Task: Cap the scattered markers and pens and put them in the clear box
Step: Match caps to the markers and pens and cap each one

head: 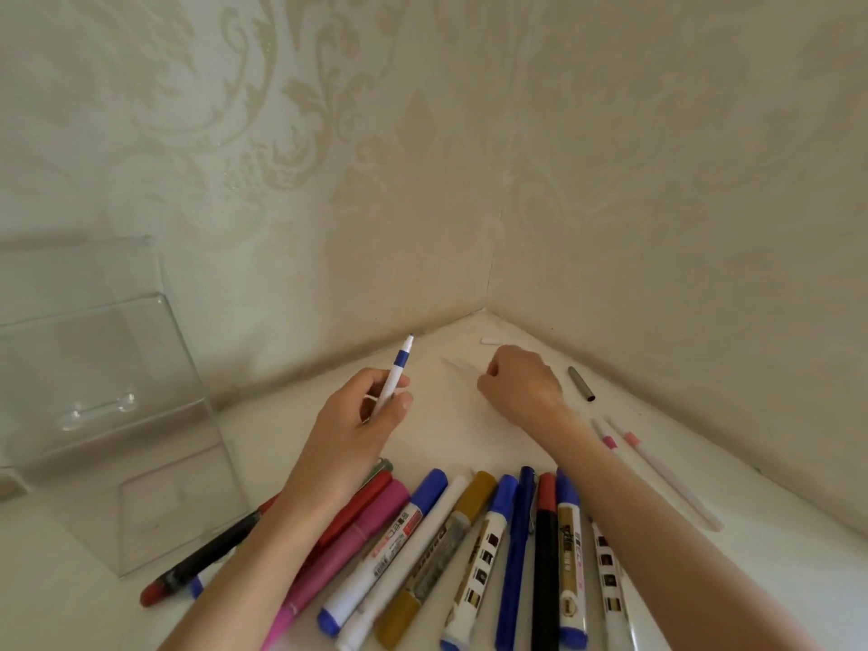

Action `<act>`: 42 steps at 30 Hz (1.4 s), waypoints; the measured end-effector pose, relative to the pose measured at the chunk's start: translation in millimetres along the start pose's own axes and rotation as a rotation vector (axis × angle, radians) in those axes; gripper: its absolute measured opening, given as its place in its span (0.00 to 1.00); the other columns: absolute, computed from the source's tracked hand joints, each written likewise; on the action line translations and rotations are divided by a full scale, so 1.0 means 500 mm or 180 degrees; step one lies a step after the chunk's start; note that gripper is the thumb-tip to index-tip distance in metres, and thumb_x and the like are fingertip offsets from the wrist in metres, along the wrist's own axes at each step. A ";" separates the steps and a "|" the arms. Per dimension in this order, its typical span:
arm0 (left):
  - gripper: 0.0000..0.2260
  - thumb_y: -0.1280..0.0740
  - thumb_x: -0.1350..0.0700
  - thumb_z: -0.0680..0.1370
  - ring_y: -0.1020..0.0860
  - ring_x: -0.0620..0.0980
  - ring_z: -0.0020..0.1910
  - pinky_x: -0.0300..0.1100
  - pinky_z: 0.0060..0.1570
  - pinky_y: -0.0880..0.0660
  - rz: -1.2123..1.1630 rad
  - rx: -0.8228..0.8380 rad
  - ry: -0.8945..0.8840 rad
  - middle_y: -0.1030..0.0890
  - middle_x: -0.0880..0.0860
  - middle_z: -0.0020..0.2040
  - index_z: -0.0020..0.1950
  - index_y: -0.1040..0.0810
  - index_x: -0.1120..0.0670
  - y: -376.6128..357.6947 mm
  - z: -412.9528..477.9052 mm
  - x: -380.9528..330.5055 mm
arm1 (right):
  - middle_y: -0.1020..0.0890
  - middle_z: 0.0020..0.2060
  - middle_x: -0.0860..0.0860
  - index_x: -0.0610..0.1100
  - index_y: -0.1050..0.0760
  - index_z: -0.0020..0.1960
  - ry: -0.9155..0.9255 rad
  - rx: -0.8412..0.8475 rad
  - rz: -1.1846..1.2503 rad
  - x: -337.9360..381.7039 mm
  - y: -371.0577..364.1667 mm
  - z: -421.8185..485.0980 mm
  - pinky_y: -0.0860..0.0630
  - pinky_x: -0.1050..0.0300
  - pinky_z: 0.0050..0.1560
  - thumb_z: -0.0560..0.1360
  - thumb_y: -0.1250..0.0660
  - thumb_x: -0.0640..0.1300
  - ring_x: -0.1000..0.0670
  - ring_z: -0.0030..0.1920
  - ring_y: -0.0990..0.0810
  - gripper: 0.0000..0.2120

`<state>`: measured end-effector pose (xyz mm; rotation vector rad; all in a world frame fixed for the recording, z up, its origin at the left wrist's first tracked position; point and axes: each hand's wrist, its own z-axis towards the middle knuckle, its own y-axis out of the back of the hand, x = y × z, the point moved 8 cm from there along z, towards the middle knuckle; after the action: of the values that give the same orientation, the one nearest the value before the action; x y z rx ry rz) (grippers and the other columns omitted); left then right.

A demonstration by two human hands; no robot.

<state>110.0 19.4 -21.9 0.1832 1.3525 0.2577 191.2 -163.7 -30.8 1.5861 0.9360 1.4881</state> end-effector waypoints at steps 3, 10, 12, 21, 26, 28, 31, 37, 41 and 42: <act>0.06 0.36 0.53 0.77 0.22 0.43 0.42 0.34 0.42 0.28 0.0229 -0.0224 -0.0195 0.20 0.46 0.43 0.50 0.23 0.43 0.021 0.002 -0.011 | 0.22 0.40 0.52 0.43 0.22 0.47 0.0310 -0.0129 0.0921 -0.001 0.049 -0.042 0.33 0.64 0.33 0.75 0.36 0.43 0.55 0.37 0.26 0.05; 0.08 0.42 0.51 0.80 0.21 0.48 0.42 0.41 0.44 0.26 0.0769 0.0140 -0.0513 0.19 0.46 0.45 0.53 0.25 0.49 -0.012 -0.014 -0.033 | 0.17 0.36 0.52 0.44 0.17 0.46 0.0351 0.1042 0.2581 0.011 0.002 -0.109 0.29 0.61 0.40 0.72 0.30 0.42 0.55 0.41 0.23 0.05; 0.07 0.42 0.51 0.80 0.21 0.44 0.35 0.42 0.40 0.24 0.0769 0.0187 -0.0449 0.18 0.48 0.41 0.52 0.26 0.49 -0.017 -0.011 -0.024 | 0.17 0.35 0.51 0.43 0.17 0.47 0.0216 0.1333 0.2881 0.016 -0.021 -0.107 0.29 0.62 0.38 0.72 0.30 0.42 0.55 0.39 0.23 0.06; 0.08 0.37 0.51 0.77 0.28 0.37 0.25 0.30 0.26 0.32 -0.0081 -0.0626 0.0305 0.26 0.46 0.30 0.41 0.23 0.53 0.046 0.014 0.025 | 0.24 0.60 0.43 0.42 0.27 0.63 0.0228 -0.0475 0.0929 -0.062 0.038 0.142 0.31 0.56 0.57 0.77 0.37 0.43 0.46 0.57 0.25 0.16; 0.07 0.33 0.51 0.75 0.35 0.41 0.22 0.33 0.24 0.37 -0.0369 -0.0569 0.0598 0.31 0.43 0.23 0.40 0.21 0.52 0.048 0.015 0.047 | 0.27 0.61 0.41 0.45 0.27 0.65 0.0486 -0.0389 -0.0583 -0.055 -0.023 0.204 0.32 0.51 0.60 0.79 0.41 0.45 0.40 0.63 0.31 0.16; 0.05 0.33 0.53 0.75 0.34 0.41 0.22 0.32 0.24 0.36 -0.0363 -0.0532 0.0631 0.29 0.44 0.23 0.42 0.20 0.53 0.044 0.013 0.047 | 0.24 0.57 0.43 0.43 0.24 0.59 0.0563 -0.0652 -0.0664 -0.046 -0.015 0.193 0.30 0.52 0.54 0.79 0.41 0.45 0.42 0.59 0.30 0.12; 0.04 0.33 0.56 0.75 0.28 0.38 0.23 0.32 0.24 0.32 -0.0356 -0.0407 0.0651 0.23 0.47 0.29 0.44 0.21 0.56 0.035 0.011 0.042 | 0.21 0.52 0.44 0.41 0.24 0.54 0.0664 -0.0604 -0.0505 -0.037 -0.010 0.159 0.29 0.53 0.49 0.78 0.39 0.43 0.44 0.56 0.27 0.09; 0.05 0.35 0.59 0.77 0.30 0.43 0.24 0.33 0.25 0.32 -0.0447 0.0333 0.0587 0.15 0.53 0.42 0.48 0.25 0.60 -0.013 -0.001 0.024 | 0.18 0.42 0.51 0.45 0.21 0.51 0.0633 0.0009 0.2170 -0.029 0.046 -0.030 0.29 0.66 0.43 0.77 0.37 0.41 0.56 0.43 0.22 0.07; 0.05 0.34 0.61 0.75 0.33 0.42 0.24 0.31 0.24 0.34 -0.0588 0.0652 0.0534 0.16 0.55 0.41 0.49 0.24 0.60 -0.044 -0.012 0.010 | 0.18 0.41 0.50 0.42 0.20 0.53 0.0603 0.0400 0.3393 -0.055 0.041 -0.116 0.24 0.60 0.45 0.77 0.40 0.35 0.54 0.44 0.21 0.11; 0.04 0.34 0.61 0.75 0.33 0.42 0.24 0.31 0.25 0.33 -0.0574 0.0701 0.0531 0.16 0.55 0.41 0.49 0.24 0.60 -0.049 -0.015 0.007 | 0.18 0.40 0.49 0.41 0.21 0.53 0.0519 0.0382 0.3592 -0.063 0.038 -0.121 0.24 0.59 0.46 0.77 0.40 0.34 0.53 0.44 0.21 0.11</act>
<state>104.9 -3.3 -33.4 0.2259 1.5528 -0.0292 129.4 -197.8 -25.6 2.2605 0.1256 2.3401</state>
